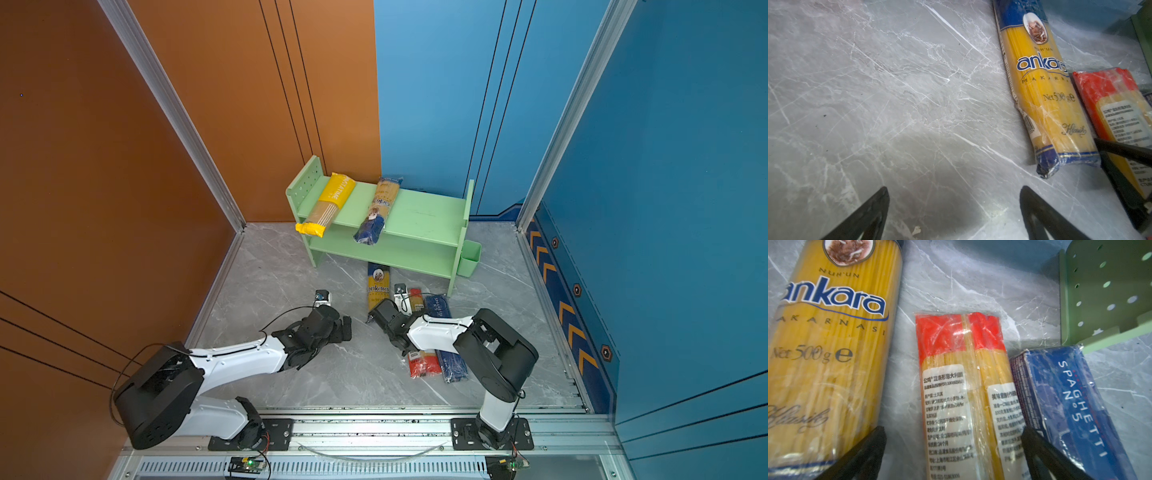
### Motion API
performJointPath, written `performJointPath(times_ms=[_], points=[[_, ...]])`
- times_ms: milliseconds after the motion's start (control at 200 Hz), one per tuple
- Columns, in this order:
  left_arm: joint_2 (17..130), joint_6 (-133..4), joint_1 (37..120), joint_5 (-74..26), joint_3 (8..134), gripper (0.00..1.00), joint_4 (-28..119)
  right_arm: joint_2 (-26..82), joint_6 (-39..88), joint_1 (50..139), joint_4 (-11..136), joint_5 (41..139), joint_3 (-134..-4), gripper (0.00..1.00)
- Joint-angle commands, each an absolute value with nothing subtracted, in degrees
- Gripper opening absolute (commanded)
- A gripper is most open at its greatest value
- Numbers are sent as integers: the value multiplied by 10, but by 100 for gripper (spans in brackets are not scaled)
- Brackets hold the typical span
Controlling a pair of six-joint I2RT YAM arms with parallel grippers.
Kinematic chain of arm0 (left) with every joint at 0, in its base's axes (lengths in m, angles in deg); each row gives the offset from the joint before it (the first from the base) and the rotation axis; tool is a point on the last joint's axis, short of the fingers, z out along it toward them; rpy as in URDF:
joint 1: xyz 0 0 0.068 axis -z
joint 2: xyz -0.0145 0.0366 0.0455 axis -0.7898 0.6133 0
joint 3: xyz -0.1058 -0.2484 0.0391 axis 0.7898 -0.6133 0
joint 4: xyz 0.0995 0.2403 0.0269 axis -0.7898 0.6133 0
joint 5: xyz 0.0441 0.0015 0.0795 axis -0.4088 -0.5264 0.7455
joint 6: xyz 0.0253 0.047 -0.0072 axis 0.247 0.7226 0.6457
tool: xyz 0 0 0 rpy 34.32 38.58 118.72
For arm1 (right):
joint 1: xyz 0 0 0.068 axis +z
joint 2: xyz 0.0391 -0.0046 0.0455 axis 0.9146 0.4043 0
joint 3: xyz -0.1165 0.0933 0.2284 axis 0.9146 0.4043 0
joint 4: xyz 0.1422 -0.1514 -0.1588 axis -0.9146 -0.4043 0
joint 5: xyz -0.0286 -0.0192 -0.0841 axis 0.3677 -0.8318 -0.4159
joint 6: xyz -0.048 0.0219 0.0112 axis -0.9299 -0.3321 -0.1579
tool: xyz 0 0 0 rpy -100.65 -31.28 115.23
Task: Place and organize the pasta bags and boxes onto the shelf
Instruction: 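Position the left gripper over the ankara pack while the right hovers over the red bag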
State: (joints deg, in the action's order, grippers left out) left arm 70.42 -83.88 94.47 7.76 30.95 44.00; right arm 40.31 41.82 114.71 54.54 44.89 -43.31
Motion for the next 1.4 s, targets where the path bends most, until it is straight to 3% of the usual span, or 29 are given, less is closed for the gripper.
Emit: performJointPath(times_ms=[0, 876, 1106, 1397], points=[[691, -847, 938, 89, 300, 98, 452, 417, 425, 1154, 536, 430, -452, 100], [668, -829, 915, 93, 278, 98, 456, 446, 362, 1194, 609, 511, -480, 100], [678, -785, 915, 74, 291, 98, 451, 367, 336, 1197, 590, 489, -441, 100], [701, -748, 925, 53, 307, 98, 406, 245, 315, 1169, 565, 532, -381, 100]])
